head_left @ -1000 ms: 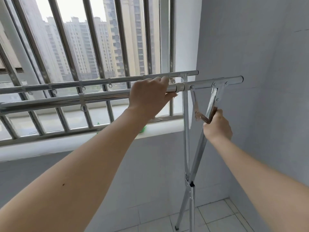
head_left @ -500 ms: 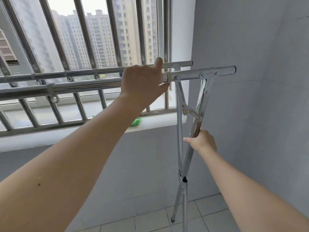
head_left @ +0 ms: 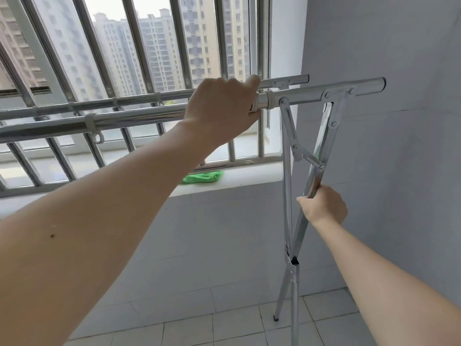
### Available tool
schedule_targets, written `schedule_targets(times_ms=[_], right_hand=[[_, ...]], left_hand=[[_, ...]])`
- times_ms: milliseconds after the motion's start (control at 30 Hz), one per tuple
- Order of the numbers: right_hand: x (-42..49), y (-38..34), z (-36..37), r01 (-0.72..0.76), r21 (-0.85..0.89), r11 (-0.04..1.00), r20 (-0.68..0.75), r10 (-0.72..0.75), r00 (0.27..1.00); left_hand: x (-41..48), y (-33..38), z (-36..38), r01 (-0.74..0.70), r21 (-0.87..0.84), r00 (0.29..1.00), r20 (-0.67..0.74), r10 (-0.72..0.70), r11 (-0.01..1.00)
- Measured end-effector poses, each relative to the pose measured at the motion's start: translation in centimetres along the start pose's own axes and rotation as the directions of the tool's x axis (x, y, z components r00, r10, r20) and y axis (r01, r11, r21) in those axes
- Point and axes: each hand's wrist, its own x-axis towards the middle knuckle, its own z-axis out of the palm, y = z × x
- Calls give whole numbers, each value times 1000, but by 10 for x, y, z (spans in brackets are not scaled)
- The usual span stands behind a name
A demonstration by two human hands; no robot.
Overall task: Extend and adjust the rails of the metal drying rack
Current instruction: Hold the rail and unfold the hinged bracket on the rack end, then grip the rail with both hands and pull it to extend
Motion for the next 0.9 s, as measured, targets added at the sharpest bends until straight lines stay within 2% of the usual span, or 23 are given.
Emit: schedule_targets(times_ms=[267, 367, 533, 700, 767, 900], right_hand=[[-1, 3, 10, -42, 41, 998, 10, 41, 999], [-4, 7, 8, -31, 7, 1000, 0, 31, 1000], [-9, 2, -13, -17, -246, 969, 206, 70, 976], [-20, -29, -45, 96, -472, 877, 374, 101, 922], [-34, -56, -46, 182, -474, 862, 429, 46, 902], [-83, -137, -29, 413, -333, 848, 437, -250, 864]], left_hand=[[-4, 3, 9, -23, 101, 1000, -8, 24, 995], [-3, 4, 8, -44, 51, 999, 1, 44, 998], [-17, -3, 0, -19, -107, 999, 35, 23, 994], [-48, -39, -21, -16, -73, 999, -53, 13, 997], [-64, -60, -34, 15, -64, 998, -60, -19, 998], [-110, -114, -60, 72, -27, 996, -49, -73, 997]])
